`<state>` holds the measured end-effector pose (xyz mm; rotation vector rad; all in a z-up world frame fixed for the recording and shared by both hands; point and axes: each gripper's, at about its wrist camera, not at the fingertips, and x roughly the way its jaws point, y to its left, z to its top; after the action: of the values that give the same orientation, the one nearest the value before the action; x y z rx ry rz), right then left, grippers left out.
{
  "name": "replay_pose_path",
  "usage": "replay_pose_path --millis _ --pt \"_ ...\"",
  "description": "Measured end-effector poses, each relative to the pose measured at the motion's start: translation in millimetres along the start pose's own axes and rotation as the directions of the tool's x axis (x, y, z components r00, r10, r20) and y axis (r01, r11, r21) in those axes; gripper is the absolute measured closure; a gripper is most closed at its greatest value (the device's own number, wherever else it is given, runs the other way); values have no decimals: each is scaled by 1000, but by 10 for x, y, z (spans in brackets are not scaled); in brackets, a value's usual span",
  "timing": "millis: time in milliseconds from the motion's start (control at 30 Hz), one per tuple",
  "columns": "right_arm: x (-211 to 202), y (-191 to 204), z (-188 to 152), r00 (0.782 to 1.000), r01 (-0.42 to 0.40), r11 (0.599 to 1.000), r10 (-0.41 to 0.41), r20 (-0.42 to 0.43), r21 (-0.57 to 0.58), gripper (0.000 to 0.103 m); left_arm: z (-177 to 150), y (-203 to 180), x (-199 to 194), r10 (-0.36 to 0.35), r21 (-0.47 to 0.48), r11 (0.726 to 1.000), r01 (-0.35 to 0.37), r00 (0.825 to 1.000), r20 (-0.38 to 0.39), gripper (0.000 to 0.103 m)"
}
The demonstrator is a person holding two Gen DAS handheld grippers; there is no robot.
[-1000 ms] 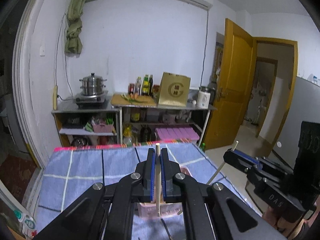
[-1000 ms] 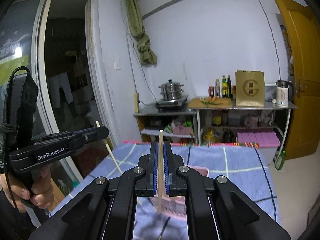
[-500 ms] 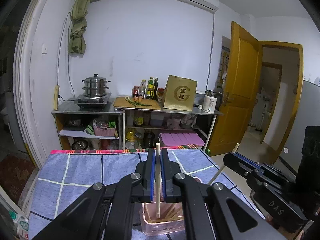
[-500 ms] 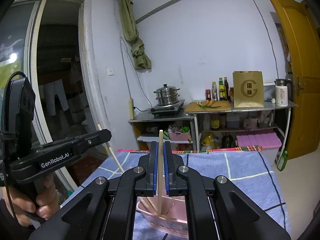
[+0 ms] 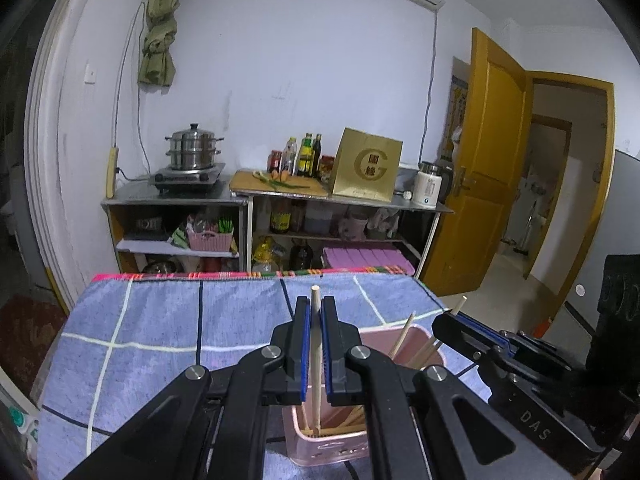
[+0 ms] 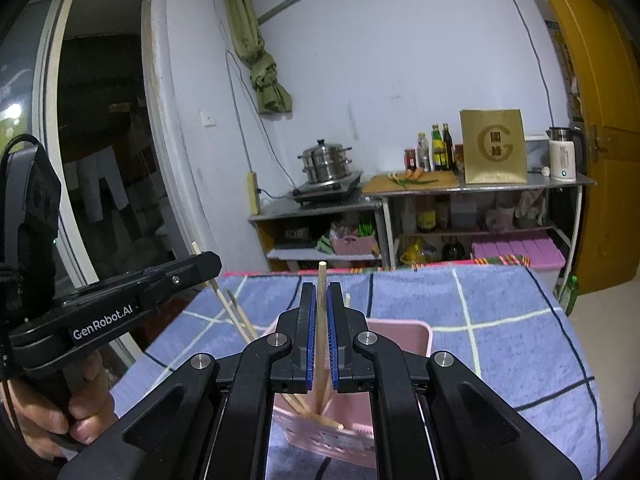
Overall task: Organize utensils
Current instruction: 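Lower both chopsticks into the basket compartments and open both grippers, then withdraw both open grippers back to the chopsticks on the table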
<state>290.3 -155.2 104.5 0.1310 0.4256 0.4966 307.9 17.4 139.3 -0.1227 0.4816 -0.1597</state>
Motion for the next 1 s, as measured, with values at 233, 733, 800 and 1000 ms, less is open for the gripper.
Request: replay_pose_path --millis 233,733,800,1000 --pt "-13 38 -17 1000 -3 999 2 -25 -33 98 -144 66 125 5 -14 1000 -6 998 -61 98" --pt "-687 -6 -65 1000 -5 999 6 15 -51 85 -315 45 -443 -1 -32 1000 1 1000 -16 80" --pt "-810 -24 -99 1000 -2 999 3 23 -51 85 -395 17 -565 -1 -33 999 1 1000 -14 80" --pt "-1082 -93 -369 1000 12 999 -13 -5 -45 85 -681 -84 -818 -22 -41 999 21 999 -32 80"
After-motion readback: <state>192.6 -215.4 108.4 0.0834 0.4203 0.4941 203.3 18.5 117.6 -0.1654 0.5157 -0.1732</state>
